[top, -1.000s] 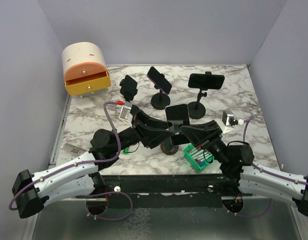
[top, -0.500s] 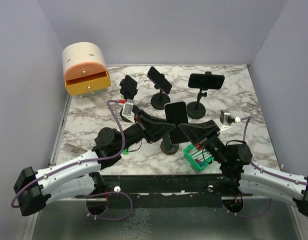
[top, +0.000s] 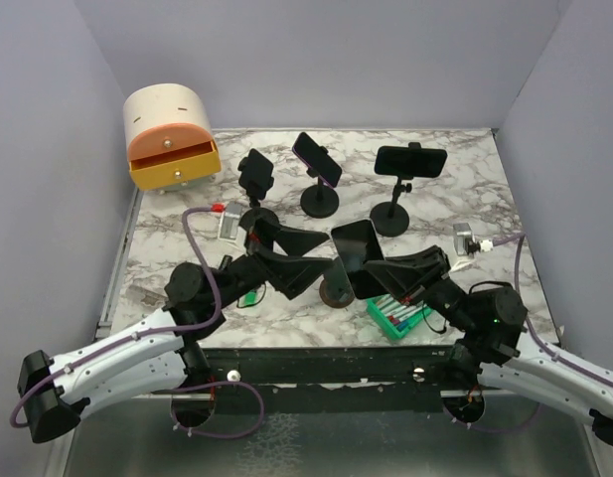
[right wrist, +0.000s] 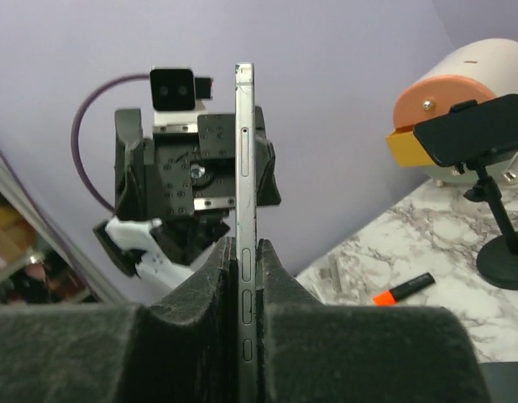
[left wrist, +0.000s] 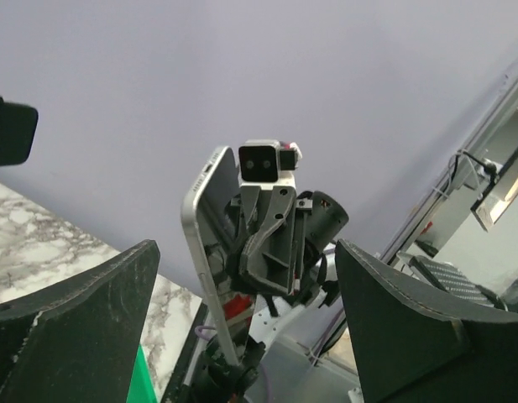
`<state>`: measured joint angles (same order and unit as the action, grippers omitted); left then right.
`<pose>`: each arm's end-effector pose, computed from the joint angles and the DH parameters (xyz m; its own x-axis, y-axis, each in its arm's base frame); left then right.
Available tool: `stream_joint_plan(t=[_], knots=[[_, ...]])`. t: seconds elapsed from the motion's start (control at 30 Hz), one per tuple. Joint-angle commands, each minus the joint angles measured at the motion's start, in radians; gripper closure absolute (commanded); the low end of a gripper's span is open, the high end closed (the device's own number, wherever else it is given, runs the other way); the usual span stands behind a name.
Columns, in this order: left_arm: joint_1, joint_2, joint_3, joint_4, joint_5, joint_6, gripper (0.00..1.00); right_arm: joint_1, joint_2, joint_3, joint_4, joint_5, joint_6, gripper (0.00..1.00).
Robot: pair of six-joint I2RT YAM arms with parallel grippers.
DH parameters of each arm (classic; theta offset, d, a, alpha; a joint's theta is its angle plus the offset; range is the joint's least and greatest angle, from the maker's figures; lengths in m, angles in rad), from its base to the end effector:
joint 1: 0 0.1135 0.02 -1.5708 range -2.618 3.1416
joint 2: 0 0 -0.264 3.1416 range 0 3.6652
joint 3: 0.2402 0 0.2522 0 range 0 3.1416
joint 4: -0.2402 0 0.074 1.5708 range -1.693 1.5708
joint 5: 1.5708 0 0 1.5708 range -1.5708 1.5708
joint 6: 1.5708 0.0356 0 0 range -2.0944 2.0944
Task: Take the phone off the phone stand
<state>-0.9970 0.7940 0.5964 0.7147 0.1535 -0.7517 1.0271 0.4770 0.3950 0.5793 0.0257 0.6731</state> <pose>0.0941 -0.1557 0.3665 -0.4200 -0.5934 -0.6866 0.8423 0.0268 -0.5384 0.0685 0.1115 0.3267 -0.3331 0.6537 -0.6795 -0.8136 0.1649 0.5575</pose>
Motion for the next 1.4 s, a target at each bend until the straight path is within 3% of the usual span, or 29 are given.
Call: stream_joint_plan(t=[0.0, 0.13, 0.27, 0.43, 0.6, 0.73, 1.0, 1.37], knots=[[-0.005, -0.111, -0.021, -0.126, 0.092, 0.162, 0.13, -0.001, -0.098, 0.151, -0.365, -0.211, -0.238, 1.0], [-0.005, -0.206, -0.017, -0.241, 0.158, 0.272, 0.11, -0.001, -0.134, 0.258, -0.591, -0.455, -0.406, 0.99], [-0.005, -0.269, 0.01, -0.323, 0.242, 0.347, 0.1, -0.001, -0.105, 0.355, -0.734, -0.689, -0.456, 1.0], [-0.005, -0.25, 0.103, -0.422, 0.471, 0.378, 0.1, -0.001, -0.05, 0.426, -0.88, -0.827, -0.477, 1.0], [-0.005, -0.145, 0.242, -0.634, 0.596, 0.365, 0.1, -0.001, 0.028, 0.487, -0.965, -0.889, -0.48, 1.0], [-0.005, -0.069, 0.296, -0.669, 0.684, 0.316, 0.11, -0.001, 0.102, 0.531, -1.029, -0.913, -0.516, 1.0], [-0.005, -0.045, 0.331, -0.725, 0.708, 0.336, 0.14, -0.001, 0.216, 0.598, -1.087, -0.918, -0.553, 1.0], [-0.005, 0.042, 0.425, -1.058, 0.648, 0.473, 0.26, -0.001, 0.363, 0.7, -1.218, -0.828, -0.632, 0.99]])
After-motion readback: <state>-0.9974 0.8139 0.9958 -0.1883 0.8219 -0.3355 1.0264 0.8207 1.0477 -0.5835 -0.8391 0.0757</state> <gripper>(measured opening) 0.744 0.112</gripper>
